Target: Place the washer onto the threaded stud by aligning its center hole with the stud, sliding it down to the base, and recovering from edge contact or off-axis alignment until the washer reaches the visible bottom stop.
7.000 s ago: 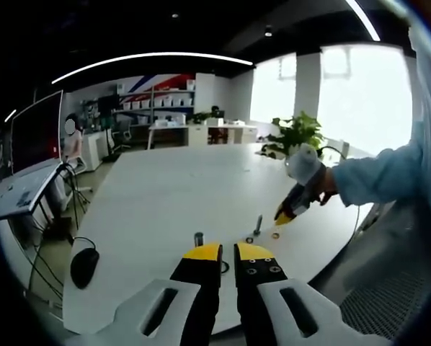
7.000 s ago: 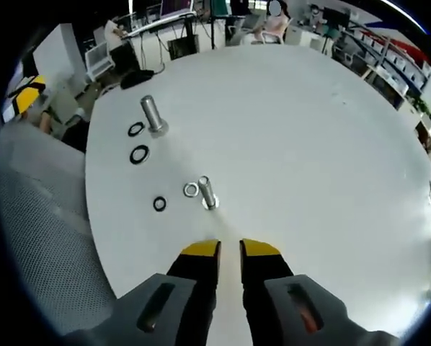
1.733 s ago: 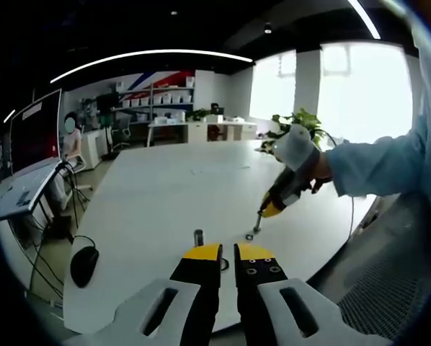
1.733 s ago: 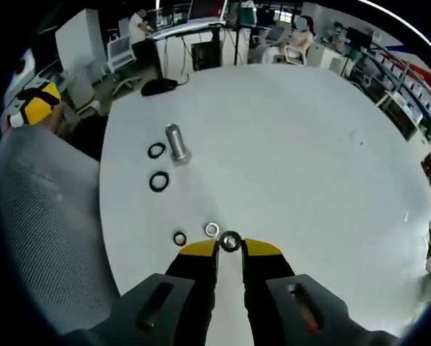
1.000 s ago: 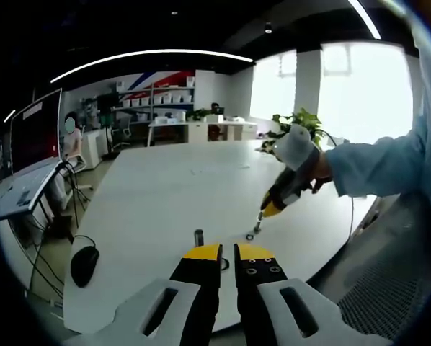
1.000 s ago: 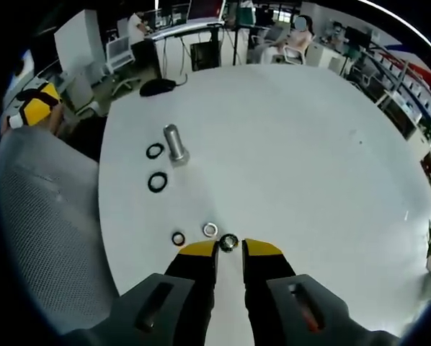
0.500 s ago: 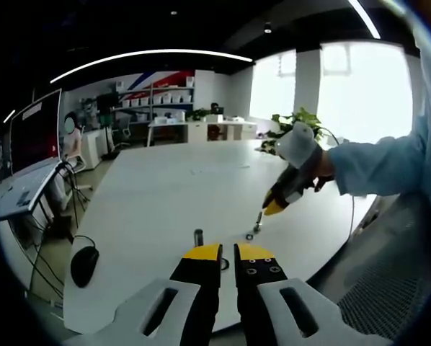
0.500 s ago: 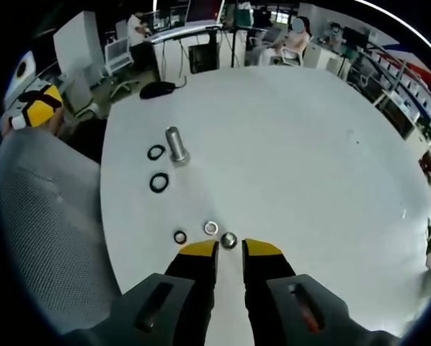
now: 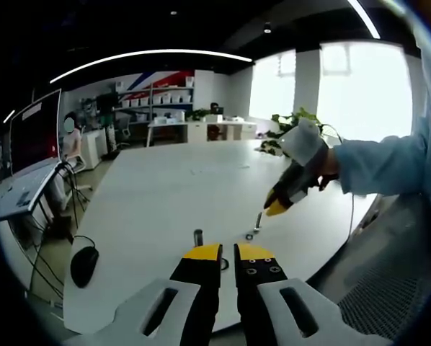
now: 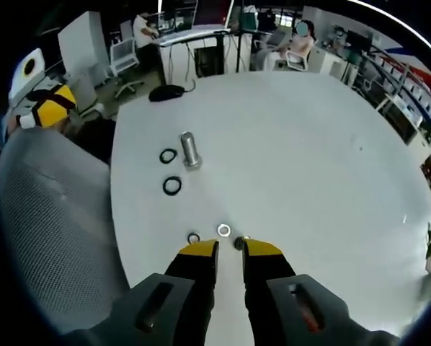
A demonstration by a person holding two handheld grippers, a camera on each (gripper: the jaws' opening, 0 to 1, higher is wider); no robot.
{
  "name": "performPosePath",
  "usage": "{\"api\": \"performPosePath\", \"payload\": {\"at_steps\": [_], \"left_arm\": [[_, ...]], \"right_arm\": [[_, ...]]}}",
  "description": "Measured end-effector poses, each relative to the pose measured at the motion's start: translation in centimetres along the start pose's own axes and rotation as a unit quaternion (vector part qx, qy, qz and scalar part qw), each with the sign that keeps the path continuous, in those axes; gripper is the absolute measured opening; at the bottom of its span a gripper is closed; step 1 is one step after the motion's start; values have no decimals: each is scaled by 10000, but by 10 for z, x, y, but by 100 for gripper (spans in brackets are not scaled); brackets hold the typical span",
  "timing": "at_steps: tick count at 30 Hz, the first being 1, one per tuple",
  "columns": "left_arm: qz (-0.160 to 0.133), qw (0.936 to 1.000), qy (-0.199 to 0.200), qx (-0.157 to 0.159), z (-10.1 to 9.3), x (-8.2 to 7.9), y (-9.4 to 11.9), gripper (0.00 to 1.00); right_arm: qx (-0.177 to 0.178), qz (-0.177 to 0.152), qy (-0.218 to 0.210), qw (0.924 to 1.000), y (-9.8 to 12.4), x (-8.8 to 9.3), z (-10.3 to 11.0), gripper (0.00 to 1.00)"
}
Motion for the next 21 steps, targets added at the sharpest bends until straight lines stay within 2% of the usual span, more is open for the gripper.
{"api": "performPosePath", "payload": {"at_steps": [21], "left_arm": [[-25, 10000, 13, 1, 0, -1, 0, 4]], "right_arm": [[-521, 367, 483, 9968, -33, -4, 27, 16]]}}
Point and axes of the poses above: the point that each gripper's makers call its tool centre point, and the gripper's own axes: y roughly backward along the fingers, z roughly to its left, x roughly out of its underside, the point moved 9 cm from there along y, roughly backward along the fingers, and after that the axes turned 4 degrees about y, right-handed, at the moved point
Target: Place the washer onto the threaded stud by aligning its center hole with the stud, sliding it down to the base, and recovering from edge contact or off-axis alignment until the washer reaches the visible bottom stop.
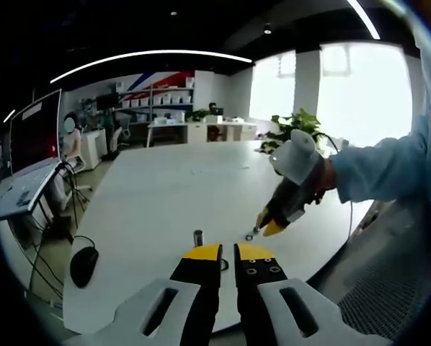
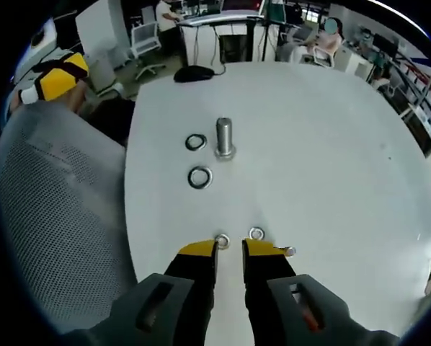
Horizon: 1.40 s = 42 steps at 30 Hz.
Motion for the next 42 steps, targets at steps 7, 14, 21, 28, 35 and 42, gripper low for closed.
{"api": "performPosePath", "payload": {"at_steps": [7, 14, 21, 28, 35, 42], "left_arm": [[5, 10000, 7, -5, 0, 0, 0, 4], [-32, 10000, 31, -15, 0, -1, 0, 4], [-37, 10000, 45, -13, 0, 0, 0, 4], [-30, 10000, 51, -22, 0, 0, 0, 4], [-32, 10000, 56, -26, 0, 0, 0, 4], [-37, 10000, 69, -10, 0, 0, 0, 4]], "right_arm": [[-150, 126, 79, 9998, -12, 0, 3, 16], [-253, 236, 70, 9994, -21, 4, 4, 16], [-323, 267, 69, 9991, -29, 5, 6, 17], [-326, 335, 90, 9989, -37, 7, 5, 17], [-304, 432, 156, 9985, -41, 10, 5, 17], [-299, 484, 193, 9982, -43, 12, 7, 17]]}}
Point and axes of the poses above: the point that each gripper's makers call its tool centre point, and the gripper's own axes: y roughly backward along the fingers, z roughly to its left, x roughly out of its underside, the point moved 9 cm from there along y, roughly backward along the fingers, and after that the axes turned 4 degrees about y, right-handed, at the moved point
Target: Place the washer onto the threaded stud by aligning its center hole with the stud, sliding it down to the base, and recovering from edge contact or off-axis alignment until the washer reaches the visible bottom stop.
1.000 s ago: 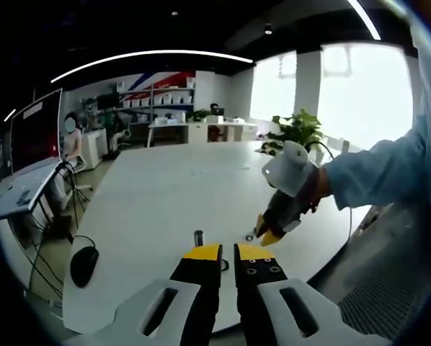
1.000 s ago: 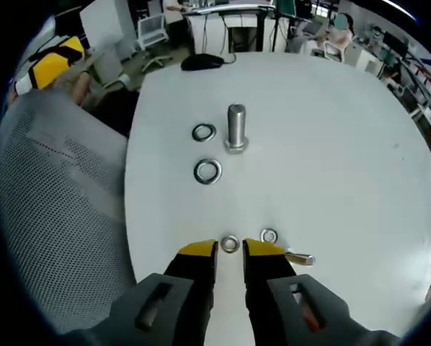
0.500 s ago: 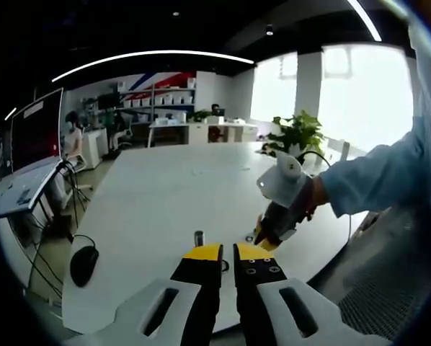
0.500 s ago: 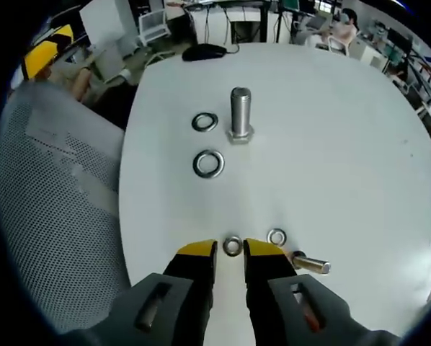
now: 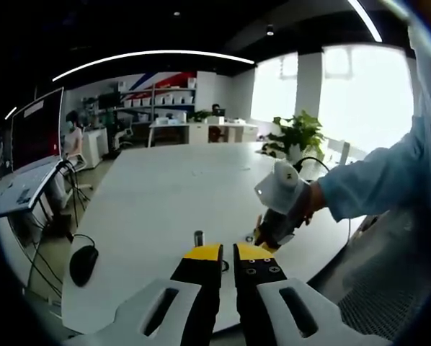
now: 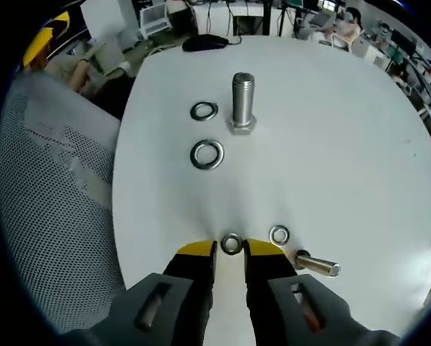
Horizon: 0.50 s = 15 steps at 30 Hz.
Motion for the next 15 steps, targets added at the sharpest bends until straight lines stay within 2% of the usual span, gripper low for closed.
{"api": "performPosePath", "payload": {"at_steps": [8, 15], "left_arm": [[21, 10000, -16, 8, 0, 0, 0, 4], [39, 10000, -25, 11, 0, 0, 0, 4]], "right_arm": [[118, -5, 207, 9997, -1, -1, 2, 17], [158, -101, 214, 9996, -1, 0, 3, 14]]}}
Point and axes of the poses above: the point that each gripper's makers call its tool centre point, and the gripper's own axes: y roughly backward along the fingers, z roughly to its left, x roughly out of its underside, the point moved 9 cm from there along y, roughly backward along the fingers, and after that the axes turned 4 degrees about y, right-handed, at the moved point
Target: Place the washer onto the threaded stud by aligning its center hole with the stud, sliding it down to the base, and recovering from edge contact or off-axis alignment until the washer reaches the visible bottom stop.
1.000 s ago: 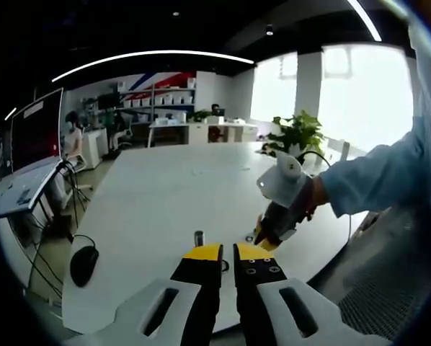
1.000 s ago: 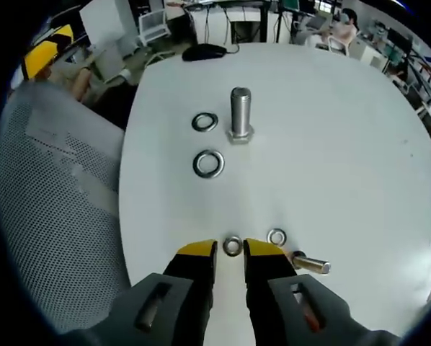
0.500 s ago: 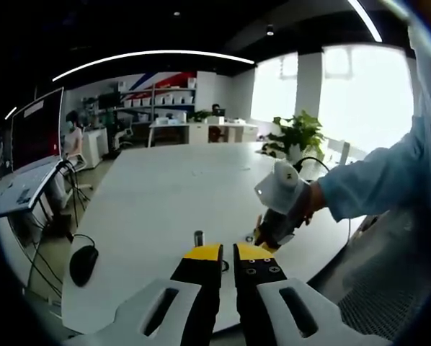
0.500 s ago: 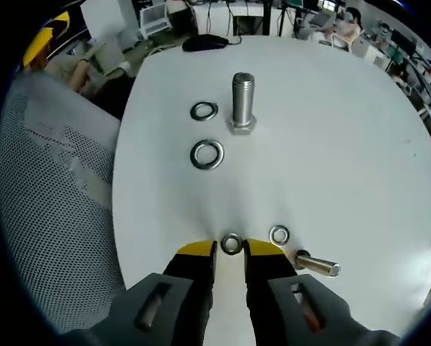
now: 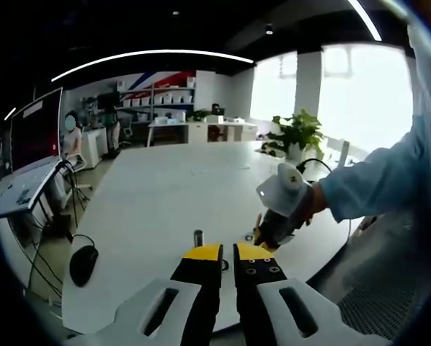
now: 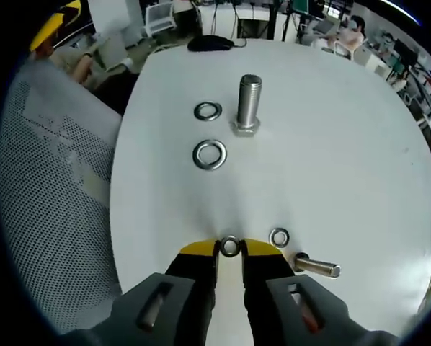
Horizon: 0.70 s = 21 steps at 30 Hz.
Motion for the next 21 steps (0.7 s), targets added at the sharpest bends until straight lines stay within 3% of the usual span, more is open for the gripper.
{"api": "performPosePath", "payload": {"at_steps": [1, 2, 5, 9, 21], "left_arm": [[2, 10000, -1, 0, 0, 0, 0, 4], [4, 10000, -3, 1, 0, 0, 0, 4], [7, 10000, -6, 3, 0, 0, 0, 4], [6, 10000, -6, -1, 0, 0, 0, 4], [-2, 10000, -5, 0, 0, 0, 0, 4]], "right_arm": [[-5, -6, -9, 10000, 0, 0, 0, 12], [-9, 74, 3, 10000, 0, 1, 0, 4], [14, 25, -38, 10000, 0, 1, -2, 4], [120, 56, -89, 9999, 4, 4, -7, 16], [217, -43, -322, 9992, 25, 15, -21, 17]]}}
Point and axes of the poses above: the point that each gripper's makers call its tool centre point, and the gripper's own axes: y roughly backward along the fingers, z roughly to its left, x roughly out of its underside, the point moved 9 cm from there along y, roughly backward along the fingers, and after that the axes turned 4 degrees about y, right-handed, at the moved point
